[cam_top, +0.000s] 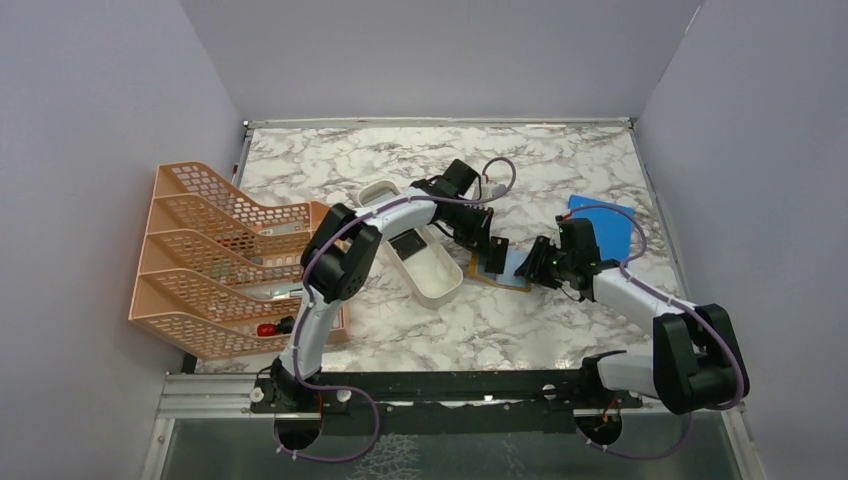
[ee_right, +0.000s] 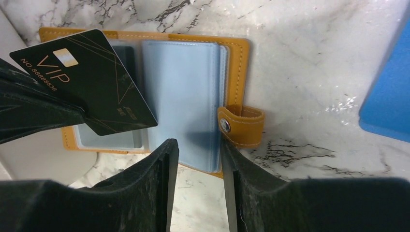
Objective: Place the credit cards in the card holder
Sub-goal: Insert the credit card into the card holder.
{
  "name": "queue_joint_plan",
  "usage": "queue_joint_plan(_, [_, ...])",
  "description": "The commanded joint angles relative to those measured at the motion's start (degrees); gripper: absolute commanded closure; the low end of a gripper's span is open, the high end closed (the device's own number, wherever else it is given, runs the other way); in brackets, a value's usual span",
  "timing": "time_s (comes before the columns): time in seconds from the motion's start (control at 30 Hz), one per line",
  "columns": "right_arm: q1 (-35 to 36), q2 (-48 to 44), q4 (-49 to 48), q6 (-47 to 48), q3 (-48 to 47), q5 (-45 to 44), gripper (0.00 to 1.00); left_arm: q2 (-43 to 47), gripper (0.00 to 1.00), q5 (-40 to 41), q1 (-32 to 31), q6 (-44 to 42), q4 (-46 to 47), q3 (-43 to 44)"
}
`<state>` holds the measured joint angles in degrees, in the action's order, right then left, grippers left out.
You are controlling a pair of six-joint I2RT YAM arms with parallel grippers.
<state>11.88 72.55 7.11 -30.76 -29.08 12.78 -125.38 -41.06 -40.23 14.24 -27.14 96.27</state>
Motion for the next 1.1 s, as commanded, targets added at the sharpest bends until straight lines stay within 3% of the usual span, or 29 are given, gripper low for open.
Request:
queue_joint_plan(0.0, [-0.5, 0.9, -1.5, 1.3, -1.6, -3.5, 0.57, -2.3, 1.0, -1.7, -0.2, -2.2, -3.4, 2.4])
queue_joint_plan(0.53, [-0.5, 4.4, -3.5, 0.6, -2.2, -6.2, 0.57, -3.6, 0.99, 3.6, 0.3, -3.4, -8.1, 2.7])
queue_joint_plan(1.07, [-0.5, 4.3, -3.8, -0.9, -0.8, -6.9, 0.58, -3.4, 1.0, 5.6, -0.2, 4.8, -6.5, 2.2])
